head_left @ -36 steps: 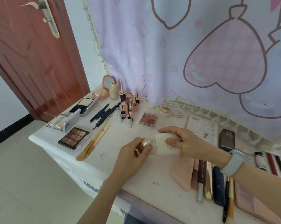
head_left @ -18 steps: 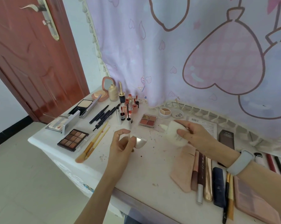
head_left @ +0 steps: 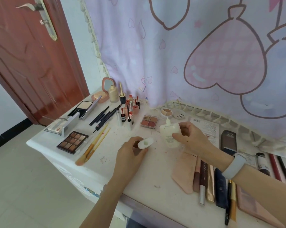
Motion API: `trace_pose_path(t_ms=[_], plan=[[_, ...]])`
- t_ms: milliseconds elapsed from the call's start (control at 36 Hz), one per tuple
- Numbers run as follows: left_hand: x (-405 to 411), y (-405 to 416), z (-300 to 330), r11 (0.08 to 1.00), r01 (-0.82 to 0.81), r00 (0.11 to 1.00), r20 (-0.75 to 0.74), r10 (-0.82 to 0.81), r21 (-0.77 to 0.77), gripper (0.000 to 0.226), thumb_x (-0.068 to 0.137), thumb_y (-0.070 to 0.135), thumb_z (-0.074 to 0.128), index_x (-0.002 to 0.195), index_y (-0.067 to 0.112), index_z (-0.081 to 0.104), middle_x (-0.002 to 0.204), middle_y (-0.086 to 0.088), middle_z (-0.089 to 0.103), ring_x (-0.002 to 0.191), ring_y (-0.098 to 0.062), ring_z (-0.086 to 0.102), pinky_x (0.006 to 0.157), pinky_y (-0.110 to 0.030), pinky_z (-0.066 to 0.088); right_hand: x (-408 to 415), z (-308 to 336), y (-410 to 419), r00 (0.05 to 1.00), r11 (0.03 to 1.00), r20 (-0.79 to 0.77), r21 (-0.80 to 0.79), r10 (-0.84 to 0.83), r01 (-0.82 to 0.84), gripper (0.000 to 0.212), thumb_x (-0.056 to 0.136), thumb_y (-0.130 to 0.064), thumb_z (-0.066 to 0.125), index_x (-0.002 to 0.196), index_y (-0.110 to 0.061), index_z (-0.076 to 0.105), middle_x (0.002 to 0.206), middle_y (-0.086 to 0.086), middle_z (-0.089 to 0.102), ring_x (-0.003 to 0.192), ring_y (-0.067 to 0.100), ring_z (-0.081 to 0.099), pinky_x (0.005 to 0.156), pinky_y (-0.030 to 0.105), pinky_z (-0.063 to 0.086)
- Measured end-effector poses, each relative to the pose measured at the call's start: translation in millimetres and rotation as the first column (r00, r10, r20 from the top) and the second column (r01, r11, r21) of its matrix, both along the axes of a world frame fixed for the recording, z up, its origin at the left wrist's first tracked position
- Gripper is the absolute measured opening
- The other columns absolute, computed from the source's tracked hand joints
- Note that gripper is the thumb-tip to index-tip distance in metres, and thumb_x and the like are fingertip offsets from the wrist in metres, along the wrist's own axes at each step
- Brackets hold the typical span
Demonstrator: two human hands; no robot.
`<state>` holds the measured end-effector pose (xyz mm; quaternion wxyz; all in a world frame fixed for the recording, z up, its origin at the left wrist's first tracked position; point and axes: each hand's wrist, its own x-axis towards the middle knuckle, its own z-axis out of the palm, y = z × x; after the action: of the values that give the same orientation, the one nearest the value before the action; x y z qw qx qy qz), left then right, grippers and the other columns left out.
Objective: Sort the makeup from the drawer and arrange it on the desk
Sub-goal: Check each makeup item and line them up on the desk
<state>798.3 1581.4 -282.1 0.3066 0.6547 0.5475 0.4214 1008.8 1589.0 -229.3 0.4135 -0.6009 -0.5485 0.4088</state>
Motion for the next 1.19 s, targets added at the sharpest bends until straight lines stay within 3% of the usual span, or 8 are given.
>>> trace_pose_path(t_ms=[139,194,361,583,722,889,1028,1194], plan=[[4,10,0,0.999,-0.044,0.995,-0.091,0.046,0.016,0.023,0.082,0.025,0.069,0.099,0.028,0.053,0.089,0.012,0.062,0.076,0.0,0.056,0.066,-0.016,0.045,-13,-9,-2,0.978,0.988,0.197,0.125,0.063,-0.089,0.037,0.082,-0.007,0.062,0.104,-0.032,0.048,0.102,-0.019,0.051,0.092,-0.003,0.052,0.07,0.006,0.045],[8,14,1,0.997,-0.074,0.989,-0.13,0.077,0.027,0.023,0.082,0.027,0.068,0.1,0.025,0.053,0.09,0.009,0.062,0.075,-0.004,0.056,0.067,-0.023,0.047,-17,-12,-2,0.972,0.98,0.23,0.179,0.041,-0.084,0.036,0.081,-0.006,0.062,0.092,-0.037,0.047,0.095,-0.022,0.049,0.089,-0.003,0.051,0.069,0.003,0.044],[17,23,5,0.989,-0.147,0.969,-0.199,0.145,0.007,0.029,0.082,0.031,0.066,0.104,0.021,0.05,0.089,0.012,0.058,0.084,-0.017,0.058,0.083,-0.045,0.048,-24,-18,6,0.956,0.988,0.293,0.144,0.011,-0.055,0.032,0.079,-0.021,0.068,0.103,-0.023,0.046,0.106,-0.005,0.052,0.095,0.009,0.053,0.074,0.016,0.043],[15,26,0,0.997,-0.04,0.943,-0.327,0.058,0.062,0.046,0.082,0.039,0.065,0.124,0.026,0.052,0.118,0.007,0.058,0.104,-0.015,0.052,0.09,-0.033,0.037,-34,-21,11,0.954,0.989,0.3,0.148,-0.017,-0.029,0.036,0.079,-0.03,0.07,0.103,-0.026,0.043,0.105,-0.005,0.054,0.084,-0.003,0.051,0.061,0.009,0.04],[14,27,-3,0.998,0.03,0.91,-0.415,-0.004,0.056,0.051,0.081,0.043,0.061,0.129,0.032,0.046,0.125,0.013,0.054,0.119,-0.011,0.039,0.088,-0.025,0.021,-32,-22,10,0.946,0.989,0.323,0.146,-0.025,-0.024,0.033,0.079,-0.031,0.068,0.103,-0.023,0.046,0.107,-0.002,0.055,0.089,0.006,0.053,0.067,0.011,0.038],[12,24,-10,0.981,0.161,0.835,-0.545,-0.077,0.108,0.06,0.087,0.034,0.054,0.142,0.028,0.034,0.144,0.016,0.037,0.123,-0.012,0.031,0.09,-0.026,0.018,-30,-21,7,0.947,0.99,0.317,0.14,-0.044,-0.001,0.037,0.078,-0.032,0.07,0.107,-0.023,0.048,0.106,-0.002,0.055,0.082,0.002,0.053,0.064,0.01,0.038],[11,27,-8,0.986,0.13,0.894,-0.442,-0.07,0.107,0.044,0.09,0.023,0.056,0.133,0.023,0.048,0.131,0.013,0.053,0.113,-0.017,0.04,0.081,-0.026,0.024,-31,-22,5,0.946,0.993,0.324,0.117,-0.02,-0.019,0.052,0.079,-0.031,0.07,0.124,-0.02,0.047,0.111,0.0,0.053,0.078,0.005,0.057,0.067,0.013,0.038],[12,31,-6,0.984,0.145,0.888,-0.451,-0.084,0.102,0.038,0.09,0.018,0.056,0.127,0.023,0.052,0.129,0.014,0.054,0.108,-0.019,0.044,0.08,-0.03,0.03,-38,-23,5,0.95,0.991,0.311,0.129,-0.021,-0.02,0.051,0.079,-0.028,0.07,0.124,-0.019,0.048,0.113,0.0,0.053,0.075,0.005,0.057,0.074,0.023,0.041]])
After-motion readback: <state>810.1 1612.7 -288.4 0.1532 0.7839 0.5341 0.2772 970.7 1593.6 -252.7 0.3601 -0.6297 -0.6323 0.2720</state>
